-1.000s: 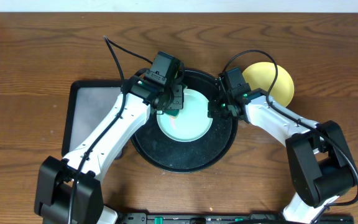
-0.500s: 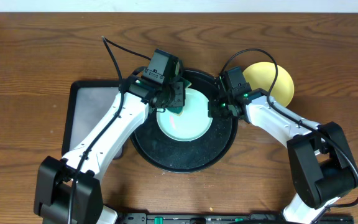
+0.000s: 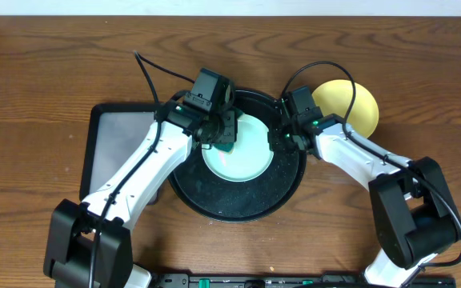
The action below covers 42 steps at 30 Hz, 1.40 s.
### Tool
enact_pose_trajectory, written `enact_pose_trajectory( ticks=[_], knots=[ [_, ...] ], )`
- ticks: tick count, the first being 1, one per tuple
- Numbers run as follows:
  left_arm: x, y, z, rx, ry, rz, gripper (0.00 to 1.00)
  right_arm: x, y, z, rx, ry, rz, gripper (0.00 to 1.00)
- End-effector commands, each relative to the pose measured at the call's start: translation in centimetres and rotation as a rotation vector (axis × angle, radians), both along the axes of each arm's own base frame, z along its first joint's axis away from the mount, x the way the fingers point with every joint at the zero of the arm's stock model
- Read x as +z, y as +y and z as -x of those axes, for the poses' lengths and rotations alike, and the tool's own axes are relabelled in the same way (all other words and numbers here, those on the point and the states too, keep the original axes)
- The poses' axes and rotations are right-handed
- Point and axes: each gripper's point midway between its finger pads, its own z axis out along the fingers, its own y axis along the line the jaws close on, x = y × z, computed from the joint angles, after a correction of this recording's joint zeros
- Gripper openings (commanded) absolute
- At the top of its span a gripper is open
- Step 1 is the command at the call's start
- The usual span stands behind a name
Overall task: Clean dirty plates on tray and stack at the side
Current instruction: 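Keep scrubbing the mint plate center with the left gripper's sponge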
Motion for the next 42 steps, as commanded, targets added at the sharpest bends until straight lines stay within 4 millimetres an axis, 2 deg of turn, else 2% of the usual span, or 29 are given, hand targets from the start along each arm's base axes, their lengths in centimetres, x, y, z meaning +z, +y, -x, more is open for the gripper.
enact_pose_trajectory(
  ticks=[1,6,8,12,15,22,35,37,40,42],
  knots=[
    [-0.9,0.3,0.5,0.000,0.023,-0.006,0.08,0.6,0.2,-0.2,0.010,-0.039,0.026,0.11],
    [-1.6,0.6,0.9,0.043,0.048,-0.009,0.08,0.6,0.3,-0.2,0.023,-0.044,0.030,0.01],
    [-1.9,1.2,0.8,0.099,0.052,-0.026,0.08,0.6,0.3,-0.2,0.023,-0.044,0.030,0.02],
    [-1.9,1.4,0.6,0.150,0.058,-0.021,0.08,0.6,0.3,-0.2,0.024,-0.044,0.031,0.15],
    [-1.9,1.4,0.6,0.158,0.060,-0.018,0.08,0.6,0.0,-0.4,0.019,-0.056,0.048,0.21],
    [-1.9,1.4,0.7,0.164,0.064,-0.017,0.08,0.8,0.3,-1.3,0.061,-0.124,0.051,0.13],
    [-2.0,1.5,0.9,0.163,0.074,-0.023,0.08,0.4,0.7,-1.5,0.093,-0.168,0.032,0.16],
    [-2.1,1.6,1.0,0.163,0.077,-0.025,0.08,0.1,0.7,-1.6,0.093,-0.167,0.032,0.14],
    [-2.1,1.6,1.1,0.163,0.081,-0.027,0.08,-0.5,0.7,-1.6,0.092,-0.158,0.036,0.04],
    [-2.1,1.6,1.1,0.163,0.080,-0.027,0.08,-0.6,0.7,-1.6,0.092,-0.156,0.036,0.01]
  ],
)
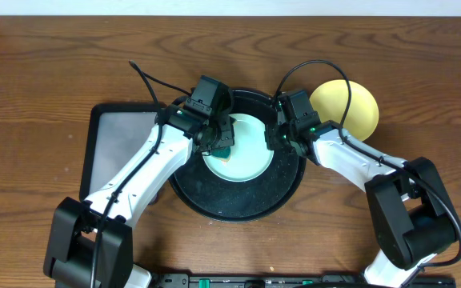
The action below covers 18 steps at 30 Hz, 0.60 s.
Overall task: Clean dirty plates on tray and stack at the side
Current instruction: 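Keep scrubbing the mint plate center with the left gripper's sponge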
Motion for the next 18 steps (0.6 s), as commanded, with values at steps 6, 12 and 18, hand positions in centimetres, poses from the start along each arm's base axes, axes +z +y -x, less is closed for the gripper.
enact_pose_trajectory(
  ticks=[6,12,18],
  knots=[
    [-0.4,0.6,-0.1,0.013,-0.003,-0.031,0.08,-0.1,0.3,-0.1,0.012,-0.013,-0.008,0.01],
    [-0.2,0.6,-0.1,-0.007,-0.014,-0.034,0.08,0.3,0.3,-0.1,0.012,-0.019,-0.009,0.15],
    [2.2,0.5,-0.4,-0.004,-0.075,-0.006,0.08,-0.1,0.3,0.0,0.032,-0.018,0.004,0.18]
  ],
)
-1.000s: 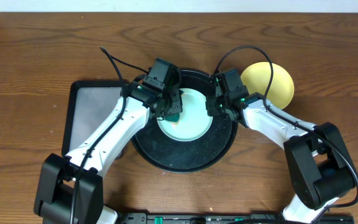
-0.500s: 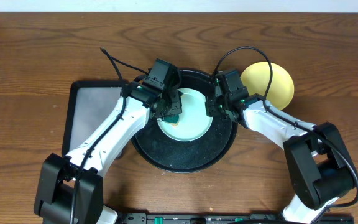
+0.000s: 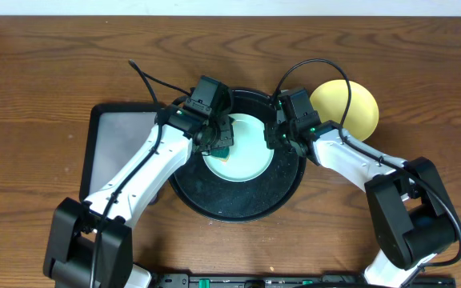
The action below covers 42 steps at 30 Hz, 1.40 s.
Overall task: Clean dirty plates on tray and stack at the side
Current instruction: 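Keep scrubbing the mint plate center with the left gripper's sponge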
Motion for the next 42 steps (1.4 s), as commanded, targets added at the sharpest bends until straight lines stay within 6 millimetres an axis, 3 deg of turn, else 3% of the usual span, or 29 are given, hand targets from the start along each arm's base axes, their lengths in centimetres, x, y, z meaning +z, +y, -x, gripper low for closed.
enact_pose_trajectory(
  ticks=[1,5,9,12,16,19,26,29,33,42],
  knots=[
    [2.5,0.2,-0.3,-0.007,-0.074,0.015,0.08,-0.5,0.0,0.4,0.021,0.006,0.015,0.17],
    [4.3,0.2,-0.3,-0.006,-0.120,0.036,0.08,-1.2,0.0,0.6,0.021,0.021,0.021,0.15],
    [6.2,0.2,-0.4,-0.006,-0.174,0.062,0.08,-1.4,0.0,0.6,0.021,0.023,0.021,0.05],
    [6.9,0.2,-0.3,-0.006,-0.194,0.071,0.08,-1.4,0.0,0.5,0.021,0.023,0.022,0.08],
    [7.1,0.2,-0.3,-0.005,-0.197,0.073,0.08,-1.5,-0.1,0.6,0.021,0.028,0.024,0.13],
    [7.1,0.2,-0.3,-0.005,-0.197,0.073,0.08,-1.6,-0.1,0.7,0.021,0.031,0.025,0.08],
    [7.0,0.3,-0.1,-0.006,-0.189,0.070,0.08,-1.9,-0.2,0.9,0.022,0.043,0.031,0.09],
    [7.0,0.3,-0.1,-0.006,-0.190,0.070,0.08,-2.1,-0.2,0.9,0.021,0.046,0.033,0.01],
    [7.0,0.3,-0.1,-0.005,-0.190,0.069,0.08,-2.0,-0.1,0.8,0.016,0.042,0.023,0.01],
    [6.8,0.7,-0.2,0.006,-0.191,0.047,0.08,1.0,-0.1,0.4,-0.004,0.015,-0.035,0.01]
  ],
)
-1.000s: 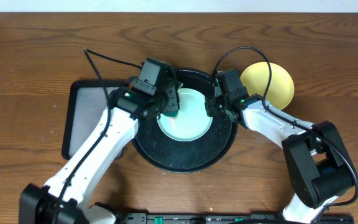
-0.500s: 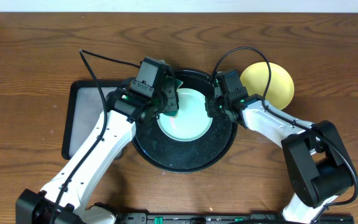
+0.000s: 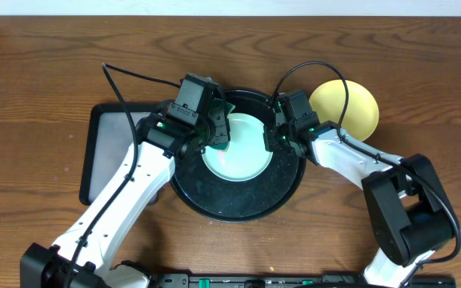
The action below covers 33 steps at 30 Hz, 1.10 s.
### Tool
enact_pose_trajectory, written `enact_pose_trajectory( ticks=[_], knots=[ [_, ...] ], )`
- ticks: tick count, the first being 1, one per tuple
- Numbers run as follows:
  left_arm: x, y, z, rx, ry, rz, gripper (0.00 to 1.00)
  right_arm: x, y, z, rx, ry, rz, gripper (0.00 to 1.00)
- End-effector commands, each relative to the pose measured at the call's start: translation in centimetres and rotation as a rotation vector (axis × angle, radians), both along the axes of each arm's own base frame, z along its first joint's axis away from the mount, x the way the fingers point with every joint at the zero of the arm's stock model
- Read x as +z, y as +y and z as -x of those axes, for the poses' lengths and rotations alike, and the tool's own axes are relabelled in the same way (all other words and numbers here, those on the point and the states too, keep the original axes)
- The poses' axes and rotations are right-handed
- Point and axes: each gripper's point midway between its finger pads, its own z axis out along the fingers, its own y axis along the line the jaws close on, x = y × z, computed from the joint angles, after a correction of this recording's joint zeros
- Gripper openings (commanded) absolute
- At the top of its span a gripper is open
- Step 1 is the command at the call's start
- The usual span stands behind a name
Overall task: Clean dirty plates on tray and stack at the side
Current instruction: 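Keep scrubbing the mint plate center with the left gripper's sponge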
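Note:
A pale mint plate (image 3: 242,148) lies in the round black tray (image 3: 238,200). My left gripper (image 3: 218,134) sits at the plate's upper-left edge, shut on a green sponge (image 3: 222,133) that pokes out beside the fingers. At the plate's right rim is my right gripper (image 3: 272,138); its fingers are hidden under the wrist, so their grip on the rim cannot be made out. A yellow plate (image 3: 350,106) rests on the table to the right of the tray.
A rectangular black tray with a grey mat (image 3: 106,152) lies on the left, partly under my left arm. Cables loop above both wrists. A dark rail (image 3: 238,280) runs along the table's front edge.
My left gripper has shifted left and slightly up with the sponge, from over the plate's left part to its upper-left edge. The right gripper stays at the plate's right rim.
The left gripper held the green sponge on the mint plate's upper left, then slightly lower on its left side for two moments, and now at the upper-left edge. The right gripper stayed at the right rim throughout.

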Motion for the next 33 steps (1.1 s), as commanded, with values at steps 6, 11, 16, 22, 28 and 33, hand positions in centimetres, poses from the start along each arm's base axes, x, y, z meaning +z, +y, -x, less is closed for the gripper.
enact_pose_trajectory(
  ticks=[6,11,16,22,28,33],
  knots=[
    [0.5,0.6,-0.3,0.006,-0.024,-0.027,0.08,4.2,-0.6,0.2,-0.077,-0.024,-0.053,0.01],
    [0.3,0.6,-0.3,0.006,-0.021,-0.028,0.08,4.2,-2.3,0.3,-0.170,-0.015,0.002,0.01],
    [0.3,0.6,-0.3,0.006,-0.021,-0.028,0.08,3.6,-3.7,0.6,-0.270,0.013,0.043,0.01],
    [-0.2,0.5,-0.3,0.009,-0.007,-0.032,0.08,2.7,-3.2,1.8,-0.315,0.057,0.023,0.01],
    [-1.6,0.4,-0.5,0.018,0.031,-0.043,0.08,2.2,-1.6,2.4,-0.275,0.031,0.002,0.01],
    [-2.7,0.4,-0.5,0.017,0.059,-0.057,0.08,2.4,-0.7,2.3,-0.244,0.006,-0.005,0.07]
  ],
)
